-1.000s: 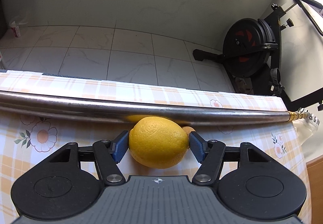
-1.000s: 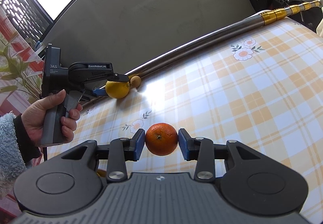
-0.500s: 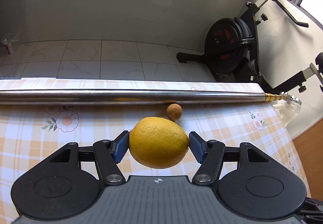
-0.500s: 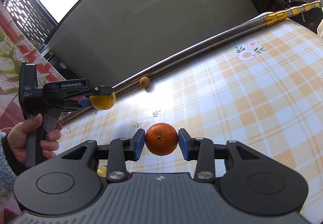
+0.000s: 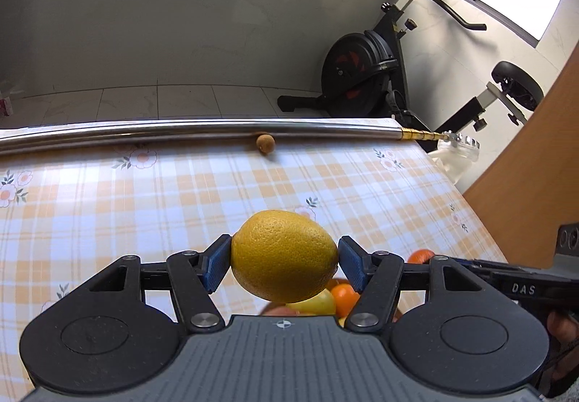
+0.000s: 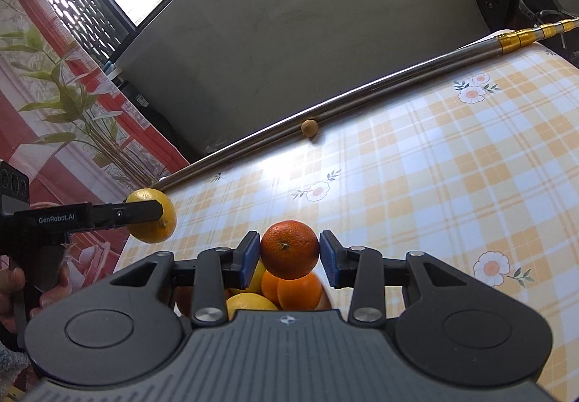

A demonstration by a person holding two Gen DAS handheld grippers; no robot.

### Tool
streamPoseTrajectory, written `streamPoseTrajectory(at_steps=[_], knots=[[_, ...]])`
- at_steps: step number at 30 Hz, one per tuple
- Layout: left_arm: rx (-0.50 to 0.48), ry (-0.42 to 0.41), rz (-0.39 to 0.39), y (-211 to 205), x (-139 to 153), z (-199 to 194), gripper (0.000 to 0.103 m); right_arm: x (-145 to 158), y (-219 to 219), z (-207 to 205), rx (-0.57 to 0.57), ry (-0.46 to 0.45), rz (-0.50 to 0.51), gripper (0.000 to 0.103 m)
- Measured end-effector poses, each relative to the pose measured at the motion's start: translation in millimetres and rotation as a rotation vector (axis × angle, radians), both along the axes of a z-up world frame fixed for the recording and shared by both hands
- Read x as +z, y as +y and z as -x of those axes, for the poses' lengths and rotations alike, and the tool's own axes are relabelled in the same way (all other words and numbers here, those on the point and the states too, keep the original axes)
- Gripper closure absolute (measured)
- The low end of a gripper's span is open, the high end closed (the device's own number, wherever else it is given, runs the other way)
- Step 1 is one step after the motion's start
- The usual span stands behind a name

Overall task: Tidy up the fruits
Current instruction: 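Carry the lemon and orange onto the plate and open both tools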

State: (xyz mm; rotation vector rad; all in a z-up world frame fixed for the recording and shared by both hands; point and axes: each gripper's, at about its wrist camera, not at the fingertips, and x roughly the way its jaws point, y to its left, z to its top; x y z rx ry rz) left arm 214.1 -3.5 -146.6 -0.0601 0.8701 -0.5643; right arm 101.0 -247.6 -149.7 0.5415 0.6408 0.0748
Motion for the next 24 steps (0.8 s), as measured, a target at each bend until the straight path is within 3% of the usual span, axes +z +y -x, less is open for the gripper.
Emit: streamPoseTrajectory(at_steps=[6,14,24], knots=[[-0.071,-0.012,-0.041,-1,-7,41,0.037,2,14,12,0.01,0.0,0.013,0.064],[-0.139,0.019,-0.054,-14,-25,67,0.037,0,18,27,0.001,0.012,0.014,0.064],[-0.122,0.083,-0.042,0,-32,101,0.037,10,32,41,0.022,-0.005,0.046,0.064]])
